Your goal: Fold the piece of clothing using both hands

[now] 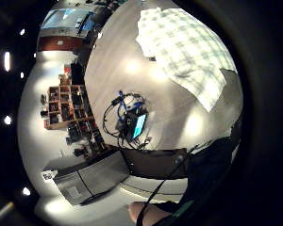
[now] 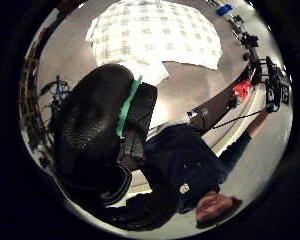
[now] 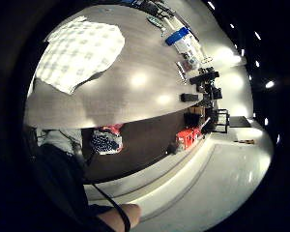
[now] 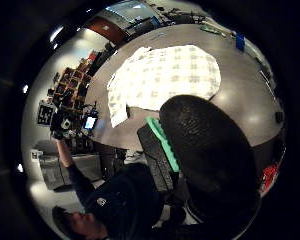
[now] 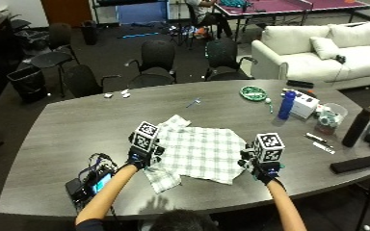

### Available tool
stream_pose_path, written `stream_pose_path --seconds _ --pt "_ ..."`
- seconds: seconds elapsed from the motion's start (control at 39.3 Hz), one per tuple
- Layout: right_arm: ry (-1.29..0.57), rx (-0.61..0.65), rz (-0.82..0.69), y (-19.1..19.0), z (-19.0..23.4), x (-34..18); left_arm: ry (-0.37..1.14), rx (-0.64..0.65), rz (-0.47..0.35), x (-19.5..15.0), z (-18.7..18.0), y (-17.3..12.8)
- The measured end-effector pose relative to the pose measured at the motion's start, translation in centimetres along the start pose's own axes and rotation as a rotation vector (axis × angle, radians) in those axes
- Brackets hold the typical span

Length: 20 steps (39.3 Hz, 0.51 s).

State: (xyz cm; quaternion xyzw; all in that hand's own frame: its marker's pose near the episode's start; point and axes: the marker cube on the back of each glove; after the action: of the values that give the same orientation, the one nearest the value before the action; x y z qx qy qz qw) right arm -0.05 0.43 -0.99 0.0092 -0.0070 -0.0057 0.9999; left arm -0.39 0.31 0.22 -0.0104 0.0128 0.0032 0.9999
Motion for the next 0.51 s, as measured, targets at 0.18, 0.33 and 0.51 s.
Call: stream_pose_path --seconds 0.18,0.33,0.51 --pt "-0.036 0.029 -0.03 0.8 -2.6 -0.9 0.015 -0.024 -0.026 -1.4 0.4 0.7" --pt "-0.02 0.017 -0.06 0.7 -3.2 -2.2 0.046 -0.014 -0.021 -2.2 0.5 1.3" --pt "-0.039 -0.081 -0.097 -1.1 -1.4 -3.6 0.125 -0.082 0.071 -2.5 2.7 1.0"
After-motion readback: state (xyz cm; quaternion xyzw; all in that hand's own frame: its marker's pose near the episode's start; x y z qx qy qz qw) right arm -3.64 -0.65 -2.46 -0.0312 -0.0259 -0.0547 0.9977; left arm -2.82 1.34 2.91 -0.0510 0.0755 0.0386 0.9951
